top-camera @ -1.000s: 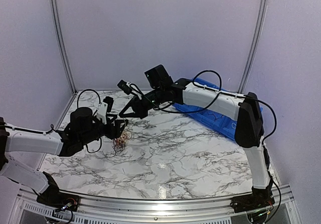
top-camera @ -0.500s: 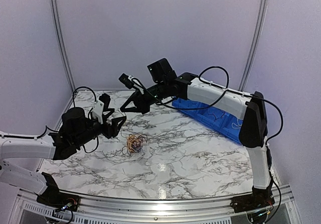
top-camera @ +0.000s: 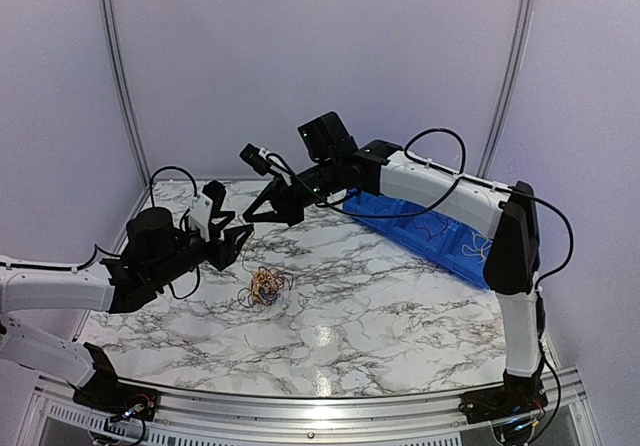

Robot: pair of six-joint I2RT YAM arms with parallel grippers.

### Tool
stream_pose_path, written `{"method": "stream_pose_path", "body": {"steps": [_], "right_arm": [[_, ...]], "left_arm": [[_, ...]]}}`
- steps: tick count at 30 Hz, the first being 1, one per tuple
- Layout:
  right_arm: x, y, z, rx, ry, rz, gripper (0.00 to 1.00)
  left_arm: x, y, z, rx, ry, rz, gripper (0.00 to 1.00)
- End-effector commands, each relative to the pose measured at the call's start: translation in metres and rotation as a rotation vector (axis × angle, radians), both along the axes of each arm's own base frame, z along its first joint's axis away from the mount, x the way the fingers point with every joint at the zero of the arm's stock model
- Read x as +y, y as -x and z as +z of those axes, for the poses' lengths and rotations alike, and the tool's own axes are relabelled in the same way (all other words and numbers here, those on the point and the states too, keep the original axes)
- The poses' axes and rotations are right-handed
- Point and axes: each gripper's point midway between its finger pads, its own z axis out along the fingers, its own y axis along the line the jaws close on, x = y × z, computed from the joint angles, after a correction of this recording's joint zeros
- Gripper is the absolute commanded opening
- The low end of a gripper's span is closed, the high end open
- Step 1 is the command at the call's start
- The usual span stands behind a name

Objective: Untangle the cables

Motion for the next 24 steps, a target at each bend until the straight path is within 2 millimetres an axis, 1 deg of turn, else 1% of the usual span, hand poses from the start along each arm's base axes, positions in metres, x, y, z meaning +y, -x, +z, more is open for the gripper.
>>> {"method": "stream_pose_path", "body": {"steps": [1,4,5,6,8,10,11,12,14,16,18,19,21,24], "right_arm": [[-0.002,0.009,0.018,-0.017,-0.027,0.019,0.00],[-0.001,0.004,0.016,-0.039,-0.024,0.006,0.00],[-0.001,0.000,0.013,-0.056,-0.016,-0.013,0.03],[-0.002,-0.008,0.010,-0.083,-0.005,-0.046,0.13],[-0.007,-0.024,-0.001,-0.156,0.025,-0.117,0.27],[-0.015,-0.047,-0.023,-0.222,0.058,-0.229,0.38],[-0.018,-0.055,-0.035,-0.230,0.066,-0.262,0.45],[-0.019,-0.058,-0.048,-0.222,0.080,-0.273,0.50],[-0.017,-0.064,-0.080,-0.204,0.124,-0.274,0.56],[-0.011,-0.065,-0.106,-0.173,0.157,-0.260,0.59],[-0.004,-0.067,-0.124,-0.149,0.178,-0.251,0.61],[0.001,-0.067,-0.129,-0.144,0.178,-0.247,0.62],[0.011,-0.065,-0.138,-0.141,0.159,-0.227,0.63],[0.025,-0.059,-0.145,-0.136,0.144,-0.190,0.70]], "left_arm": [[-0.007,-0.003,0.026,-0.068,0.049,-0.015,0.41],[-0.004,-0.006,0.023,-0.057,0.052,0.010,0.19],[-0.002,-0.007,0.021,-0.050,0.053,0.024,0.14],[0.001,-0.007,0.020,-0.044,0.059,0.037,0.09],[0.008,-0.007,0.014,-0.024,0.073,0.072,0.01],[0.019,-0.008,0.009,0.002,0.103,0.125,0.00],[0.023,-0.008,0.006,0.019,0.126,0.144,0.00],[0.026,-0.008,0.004,0.028,0.142,0.158,0.00],[0.032,-0.007,-0.001,0.048,0.170,0.185,0.00],[0.036,-0.007,-0.004,0.062,0.188,0.205,0.00],[0.040,-0.007,-0.007,0.072,0.202,0.227,0.00],[0.043,-0.008,-0.008,0.075,0.208,0.242,0.00],[0.048,-0.008,-0.008,0.078,0.220,0.265,0.00],[0.052,-0.009,-0.010,0.083,0.226,0.288,0.00]]}}
